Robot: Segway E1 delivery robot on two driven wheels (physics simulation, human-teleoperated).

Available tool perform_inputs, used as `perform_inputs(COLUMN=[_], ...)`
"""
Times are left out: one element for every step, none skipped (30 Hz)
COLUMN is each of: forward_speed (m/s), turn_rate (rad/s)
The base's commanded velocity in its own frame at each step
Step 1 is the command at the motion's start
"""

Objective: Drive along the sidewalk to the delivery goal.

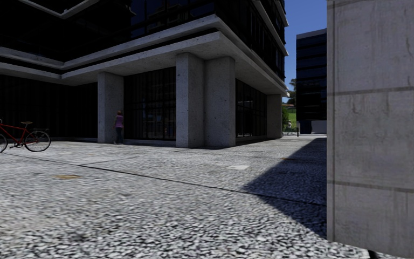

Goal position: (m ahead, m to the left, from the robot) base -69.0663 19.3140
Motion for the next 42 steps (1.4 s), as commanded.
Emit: perform_inputs(forward_speed=[0.28,0.28,0.28,0.30,0.35,0.35,0.37,0.37,0.38,0.40,0.40,0.44,0.46,0.47,0.47,0.48,0.50,0.52,0.52,0.53,0.54,0.54,0.54,0.54,0.54,0.54,0.54,0.54,0.54,0.54,0.54,0.54,0.54,0.54,0.54,0.54,0.54,0.54,0.54,0.53,0.53,0.23], turn_rate=[0.00,0.00,0.00,-0.30,-0.65,-0.65,-0.71,-0.72,-0.72,-0.73,-0.73,-0.73,-0.73,-0.73,-0.73,-0.73,-0.73,-0.73,-0.73,-0.74,-0.74,-0.74,-0.74,-0.74,-0.74,-0.74,-0.74,-0.74,-0.74,-0.74,-0.74,-0.74,-0.74,-0.74,-0.74,-0.74,-0.74,-0.74,-0.74,-0.58,-0.58,0.00])
